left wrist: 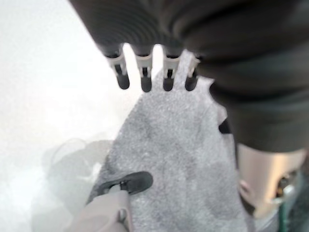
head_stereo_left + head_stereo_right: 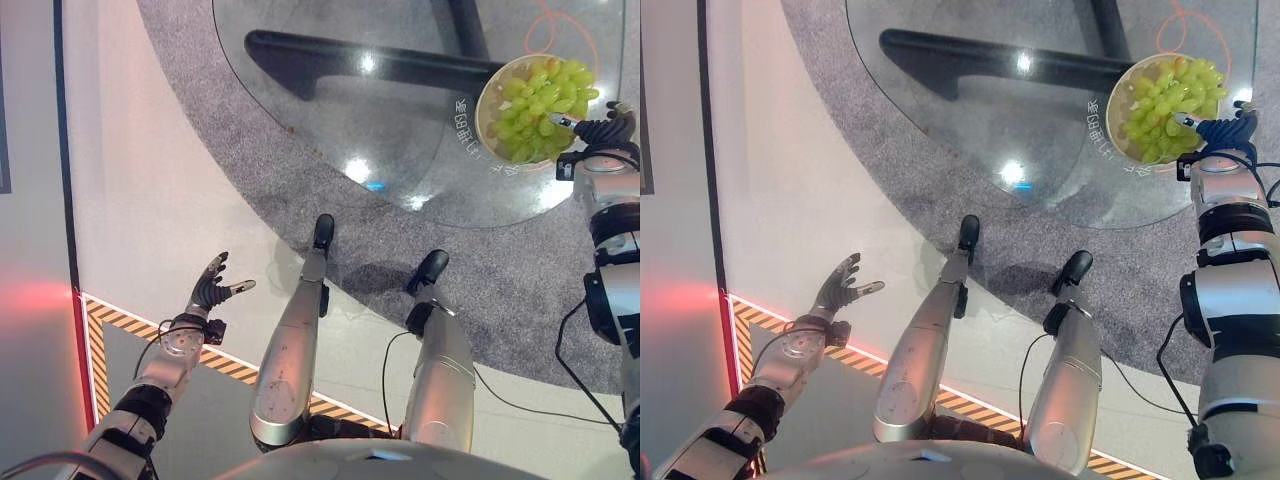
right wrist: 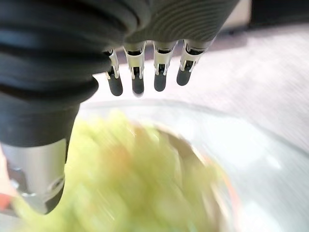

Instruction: Pick up fruits into the plate

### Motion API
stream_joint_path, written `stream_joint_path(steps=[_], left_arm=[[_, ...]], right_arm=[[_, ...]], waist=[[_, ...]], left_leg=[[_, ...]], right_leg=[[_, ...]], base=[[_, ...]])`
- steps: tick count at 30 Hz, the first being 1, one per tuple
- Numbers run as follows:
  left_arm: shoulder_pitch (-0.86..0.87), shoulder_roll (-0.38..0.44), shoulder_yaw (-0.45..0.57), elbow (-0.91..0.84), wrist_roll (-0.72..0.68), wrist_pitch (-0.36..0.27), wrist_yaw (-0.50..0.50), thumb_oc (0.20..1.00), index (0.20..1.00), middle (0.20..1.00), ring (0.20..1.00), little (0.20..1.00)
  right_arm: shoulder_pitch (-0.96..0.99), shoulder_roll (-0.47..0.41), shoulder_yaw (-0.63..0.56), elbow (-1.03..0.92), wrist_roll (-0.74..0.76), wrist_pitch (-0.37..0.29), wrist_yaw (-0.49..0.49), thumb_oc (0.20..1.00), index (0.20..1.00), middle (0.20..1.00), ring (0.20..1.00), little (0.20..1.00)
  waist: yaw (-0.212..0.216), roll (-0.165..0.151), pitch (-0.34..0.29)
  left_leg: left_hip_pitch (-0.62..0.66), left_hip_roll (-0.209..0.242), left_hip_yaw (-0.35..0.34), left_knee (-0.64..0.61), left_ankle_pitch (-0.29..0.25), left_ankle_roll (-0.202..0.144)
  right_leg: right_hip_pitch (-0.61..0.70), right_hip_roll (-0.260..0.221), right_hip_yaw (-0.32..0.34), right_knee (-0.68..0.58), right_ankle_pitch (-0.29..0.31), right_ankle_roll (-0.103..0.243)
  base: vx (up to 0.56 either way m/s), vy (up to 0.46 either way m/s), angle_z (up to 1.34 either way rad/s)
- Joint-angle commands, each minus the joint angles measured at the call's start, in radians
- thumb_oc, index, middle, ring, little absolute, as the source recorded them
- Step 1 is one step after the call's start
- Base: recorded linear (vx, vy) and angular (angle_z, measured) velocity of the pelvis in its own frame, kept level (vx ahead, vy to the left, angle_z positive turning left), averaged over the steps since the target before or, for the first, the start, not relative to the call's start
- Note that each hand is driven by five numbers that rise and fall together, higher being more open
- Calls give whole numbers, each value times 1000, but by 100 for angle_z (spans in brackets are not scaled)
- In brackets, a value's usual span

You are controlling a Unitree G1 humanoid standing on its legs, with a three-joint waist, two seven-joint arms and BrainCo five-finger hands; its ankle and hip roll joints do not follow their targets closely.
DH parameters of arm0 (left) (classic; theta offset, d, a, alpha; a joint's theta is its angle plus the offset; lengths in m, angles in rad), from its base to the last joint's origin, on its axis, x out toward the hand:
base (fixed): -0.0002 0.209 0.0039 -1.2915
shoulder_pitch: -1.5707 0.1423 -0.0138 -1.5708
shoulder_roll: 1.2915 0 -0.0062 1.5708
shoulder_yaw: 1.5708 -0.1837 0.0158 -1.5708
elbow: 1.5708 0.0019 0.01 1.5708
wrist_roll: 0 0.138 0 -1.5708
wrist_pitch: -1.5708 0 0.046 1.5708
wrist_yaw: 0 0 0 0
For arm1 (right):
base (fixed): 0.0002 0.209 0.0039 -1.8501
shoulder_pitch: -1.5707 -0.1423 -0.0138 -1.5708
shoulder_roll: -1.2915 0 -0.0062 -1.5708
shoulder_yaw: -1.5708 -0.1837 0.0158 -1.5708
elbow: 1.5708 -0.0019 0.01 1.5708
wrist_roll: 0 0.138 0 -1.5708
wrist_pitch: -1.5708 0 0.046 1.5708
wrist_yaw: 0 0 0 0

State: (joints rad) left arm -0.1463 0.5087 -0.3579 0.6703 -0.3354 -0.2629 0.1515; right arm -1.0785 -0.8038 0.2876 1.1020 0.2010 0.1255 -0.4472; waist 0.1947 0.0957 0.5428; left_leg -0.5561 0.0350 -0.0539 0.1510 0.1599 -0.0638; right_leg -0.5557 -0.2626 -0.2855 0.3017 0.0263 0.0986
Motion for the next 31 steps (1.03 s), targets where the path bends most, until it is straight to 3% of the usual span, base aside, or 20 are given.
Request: stream_joint_path(steps=[1,4,7,9,10,17,19,21,23,28,29,31], left_arm=[[83,-19,-2,45,-44,-4,4,1000,1000,1000,1000,1000],[67,-46,33,112,-11,2,-6,1000,1000,1000,1000,1000],[23,-69,71,215,50,16,-7,1000,1000,1000,1000,1000],[8,-74,80,249,73,33,-8,1000,1000,1000,1000,1000],[2,-84,79,293,101,56,-7,1000,1000,1000,1000,1000],[31,-124,64,420,268,104,16,1000,1000,1000,1000,1000],[24,-139,59,470,288,118,3,1000,1000,1000,1000,1000],[23,-144,60,483,299,124,0,1000,1000,1000,1000,1000],[26,-159,59,505,329,146,-17,1000,1000,1000,1000,1000],[27,-180,73,554,407,213,-46,1000,1000,1000,1000,1000],[29,-184,74,574,431,240,-57,1000,1000,1000,1000,1000],[33,-185,78,586,446,263,-72,1000,1000,1000,1000,1000]], right_arm=[[55,-68,19,-153,-96,-143,-147,1000,1000,1000,1000,1000],[179,-20,-12,-292,-144,-182,-182,1000,1000,1000,1000,1000],[367,71,-49,-343,-139,-244,-122,1000,1000,1000,1000,1000],[444,111,-57,-345,-135,-249,-85,1000,1000,1000,1000,1000],[541,170,-49,-331,-167,-258,-82,1000,1000,1000,1000,1000],[825,328,-41,-163,-264,-280,0,1000,1000,1000,1000,1000],[880,383,-32,-58,-267,-243,43,1000,1000,1000,1000,1000],[895,397,-38,-28,-262,-233,66,1000,1000,1000,1000,1000],[932,430,-47,51,-217,-194,172,1000,1000,1000,1000,1000],[964,473,-111,200,-80,2,347,1000,1000,1000,1000,1000],[974,479,-125,245,-121,38,401,1000,1000,1000,1000,1000],[979,483,-116,269,-149,29,419,1000,1000,1000,1000,1000]], waist=[[-29,36,-23],[-55,9,-23],[-87,-28,-23],[-101,-43,-30],[-117,-61,-67],[-154,-102,-230],[-166,-106,-294],[-168,-107,-309],[-174,-108,-351],[-178,-111,-399],[-181,-111,-414],[-180,-110,-427]], left_leg=[[51,-70,72,31,-152,35],[132,-61,82,-1,-157,30],[255,-34,100,-45,-167,24],[302,-22,109,-62,-171,21],[359,-8,118,-90,-179,14],[507,26,165,-177,-174,4],[553,36,183,-200,-178,2],[566,38,187,-206,-178,1],[594,43,194,-215,-182,-1],[633,44,195,-222,-197,0],[646,45,197,-223,-201,1],[658,44,193,-225,-206,2]], right_leg=[[35,105,15,17,-83,-20],[111,106,25,-27,-74,-12],[233,107,32,-78,-71,-2],[283,106,37,-100,-67,2],[342,103,42,-135,-65,8],[495,94,43,-252,-30,37],[541,96,41,-278,-29,41],[554,97,40,-286,-29,42],[584,98,38,-303,-28,44],[628,107,46,-325,-35,41],[641,110,49,-330,-38,40],[654,113,54,-338,-39,39]], base=[[-48,29,-2],[-70,31,-1],[-56,-4,-4],[47,-18,-7],[82,-9,-8],[112,-19,-21],[58,-29,-18],[55,-19,-13],[40,-21,-18],[56,-22,-8],[64,-21,-13],[89,-14,-13]])
